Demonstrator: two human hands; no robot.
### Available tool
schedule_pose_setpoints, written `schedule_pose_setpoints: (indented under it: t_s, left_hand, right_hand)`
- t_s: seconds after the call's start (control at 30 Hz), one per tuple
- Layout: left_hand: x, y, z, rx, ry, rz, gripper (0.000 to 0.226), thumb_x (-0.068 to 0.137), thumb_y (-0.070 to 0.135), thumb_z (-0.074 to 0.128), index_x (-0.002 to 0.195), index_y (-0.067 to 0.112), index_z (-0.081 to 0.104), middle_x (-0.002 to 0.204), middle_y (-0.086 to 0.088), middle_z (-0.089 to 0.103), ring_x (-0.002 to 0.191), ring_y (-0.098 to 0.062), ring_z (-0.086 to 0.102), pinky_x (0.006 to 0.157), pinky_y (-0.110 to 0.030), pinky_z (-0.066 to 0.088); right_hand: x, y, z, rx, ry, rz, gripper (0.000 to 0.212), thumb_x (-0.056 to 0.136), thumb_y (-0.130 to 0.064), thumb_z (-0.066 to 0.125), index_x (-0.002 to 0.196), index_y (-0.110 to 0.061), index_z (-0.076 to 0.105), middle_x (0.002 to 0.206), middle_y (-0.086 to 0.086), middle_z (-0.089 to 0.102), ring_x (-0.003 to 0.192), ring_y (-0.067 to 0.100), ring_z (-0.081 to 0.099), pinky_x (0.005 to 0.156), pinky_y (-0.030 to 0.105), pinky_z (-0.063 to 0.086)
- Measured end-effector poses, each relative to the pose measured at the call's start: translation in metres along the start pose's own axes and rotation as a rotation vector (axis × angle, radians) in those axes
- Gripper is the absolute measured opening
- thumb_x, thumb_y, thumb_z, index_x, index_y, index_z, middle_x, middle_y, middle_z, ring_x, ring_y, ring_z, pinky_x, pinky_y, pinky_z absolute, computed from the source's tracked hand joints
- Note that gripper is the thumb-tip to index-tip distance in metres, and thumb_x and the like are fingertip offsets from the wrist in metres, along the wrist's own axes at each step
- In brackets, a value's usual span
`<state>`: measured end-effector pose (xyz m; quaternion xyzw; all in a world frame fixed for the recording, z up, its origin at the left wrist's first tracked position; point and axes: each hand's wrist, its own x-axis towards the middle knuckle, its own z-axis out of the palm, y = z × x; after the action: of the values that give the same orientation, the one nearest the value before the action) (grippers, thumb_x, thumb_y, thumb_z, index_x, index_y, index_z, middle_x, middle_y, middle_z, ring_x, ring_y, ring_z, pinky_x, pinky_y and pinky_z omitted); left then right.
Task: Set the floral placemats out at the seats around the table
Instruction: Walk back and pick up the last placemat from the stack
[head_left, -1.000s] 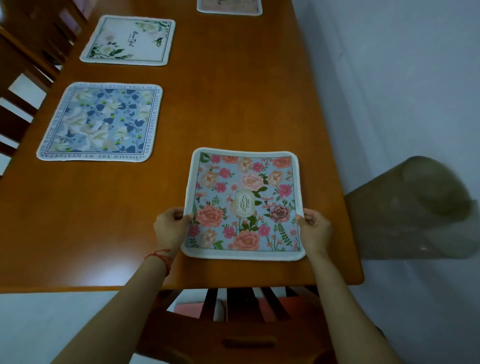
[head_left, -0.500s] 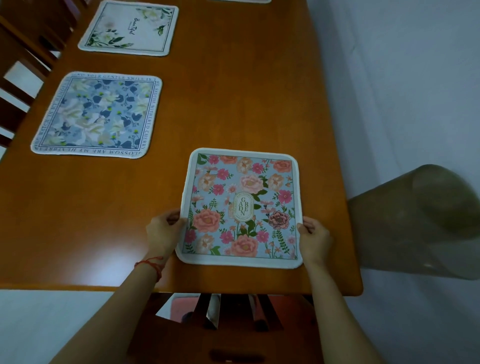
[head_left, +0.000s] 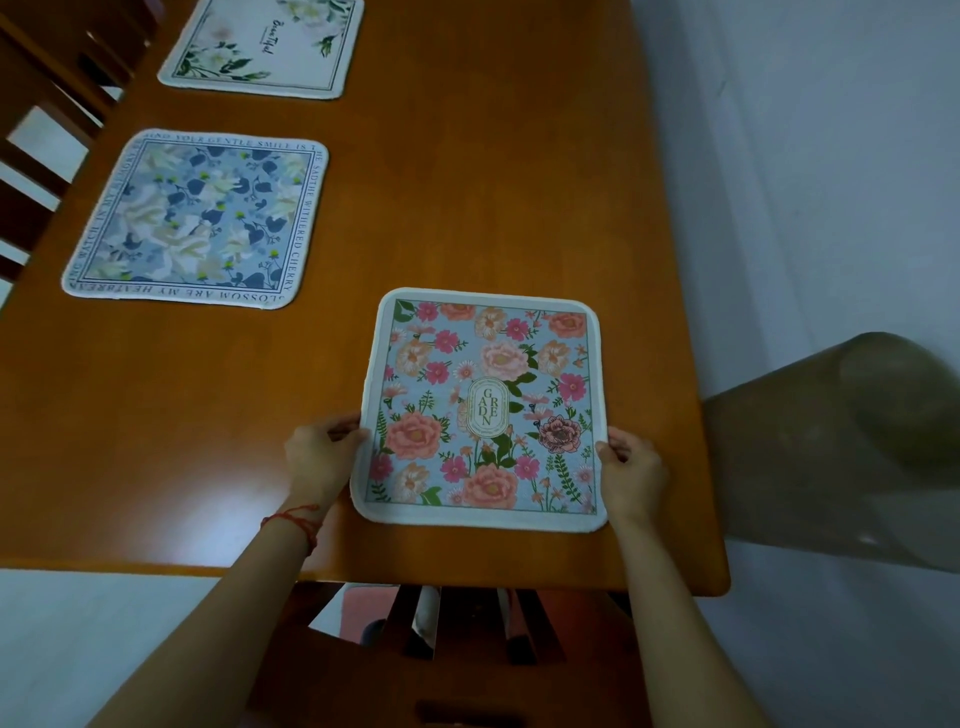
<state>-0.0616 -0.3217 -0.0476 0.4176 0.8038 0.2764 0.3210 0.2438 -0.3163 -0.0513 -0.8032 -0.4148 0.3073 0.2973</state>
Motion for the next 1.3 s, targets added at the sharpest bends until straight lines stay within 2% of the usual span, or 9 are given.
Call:
schedule_pose_setpoints:
  t_s: [0.13,0.33,0.43,0.57,0.7,0.8,0.9,1.17,1.3]
  left_hand:
    - [-0.0007,0.0006,0.0000,-0.016,-0.003,-0.021,0.028,0.083,0.007,0.064,0.110,0.000,0.065,0.105,-0.019,0.068,0.086,-0.027,0.064,0.082,-0.034,0.052]
    - [-0.0025,0.0010,0.0014,0.018,-0.007,-0.002,0.029,0.083,0.009,0.066,0.111,0.001,0.065,0.108,-0.019,0.068,0.090,-0.028,0.065,0.078,-0.028,0.049]
    - [-0.0043,0.0033,0.0029,0.030,-0.006,0.018,0.028,0.083,0.008,0.065,0.110,0.000,0.065,0.108,-0.019,0.068,0.090,-0.029,0.064,0.075,-0.026,0.046]
    - [-0.0036,0.0016,0.0032,0.033,-0.001,0.023,0.028,0.082,0.008,0.066,0.109,0.001,0.066,0.108,-0.019,0.068,0.091,-0.031,0.065,0.078,-0.029,0.048]
    - [-0.0022,0.0005,0.0016,0.027,0.006,0.008,0.028,0.083,0.009,0.065,0.109,0.003,0.066,0.108,-0.018,0.068,0.091,-0.029,0.065,0.080,-0.031,0.050]
    - [-0.0024,0.0014,0.0004,0.020,0.007,0.009,0.027,0.084,0.008,0.064,0.110,0.002,0.066,0.107,-0.018,0.068,0.085,-0.026,0.064,0.076,-0.030,0.050]
    - [-0.0021,0.0016,-0.0002,0.016,0.013,0.003,0.027,0.083,0.008,0.064,0.110,0.002,0.066,0.107,-0.018,0.068,0.088,-0.028,0.065,0.078,-0.029,0.049]
    - [-0.0024,0.0015,-0.0031,0.014,0.033,0.000,0.028,0.083,0.006,0.064,0.110,-0.001,0.065,0.107,-0.020,0.068,0.088,-0.030,0.064,0.074,-0.027,0.046]
    - [-0.0031,0.0021,-0.0026,0.011,0.048,-0.001,0.027,0.083,0.005,0.064,0.109,0.000,0.066,0.107,-0.019,0.068,0.093,-0.030,0.065,0.077,-0.025,0.045]
  right_hand:
    - [-0.0008,0.0010,0.0007,0.004,0.008,-0.006,0.026,0.087,-0.001,0.057,0.112,-0.002,0.063,0.109,0.016,0.061,0.093,0.022,0.059,0.074,0.026,0.046]
    - [-0.0015,0.0013,-0.0014,0.007,0.013,0.013,0.026,0.087,0.000,0.056,0.112,0.000,0.062,0.112,0.016,0.059,0.091,0.016,0.054,0.073,0.024,0.043]
    - [-0.0017,0.0034,-0.0029,0.016,0.016,0.021,0.026,0.087,0.001,0.055,0.113,0.000,0.061,0.113,0.017,0.060,0.097,0.023,0.058,0.071,0.023,0.044]
    - [-0.0022,0.0052,-0.0034,0.004,0.016,0.006,0.026,0.087,0.000,0.056,0.113,-0.001,0.061,0.113,0.016,0.059,0.097,0.022,0.059,0.067,0.017,0.042]
    - [-0.0045,0.0040,-0.0016,0.007,0.007,-0.006,0.026,0.087,0.000,0.056,0.113,-0.001,0.062,0.112,0.016,0.058,0.097,0.024,0.059,0.072,0.023,0.045]
    - [-0.0056,0.0030,-0.0008,0.006,0.006,-0.026,0.026,0.087,0.000,0.056,0.113,-0.001,0.062,0.110,0.017,0.059,0.090,0.019,0.056,0.075,0.025,0.045]
    - [-0.0054,0.0033,-0.0005,0.007,0.006,-0.037,0.026,0.087,0.001,0.056,0.112,-0.001,0.063,0.110,0.017,0.059,0.088,0.016,0.054,0.073,0.025,0.045]
    - [-0.0061,0.0016,0.0025,-0.022,-0.001,-0.087,0.025,0.086,0.001,0.057,0.111,-0.001,0.064,0.107,0.017,0.059,0.087,0.019,0.055,0.077,0.028,0.047]
    - [-0.0060,0.0038,0.0026,-0.030,-0.002,-0.092,0.025,0.086,0.000,0.057,0.111,-0.001,0.064,0.107,0.017,0.060,0.091,0.024,0.058,0.075,0.027,0.046]
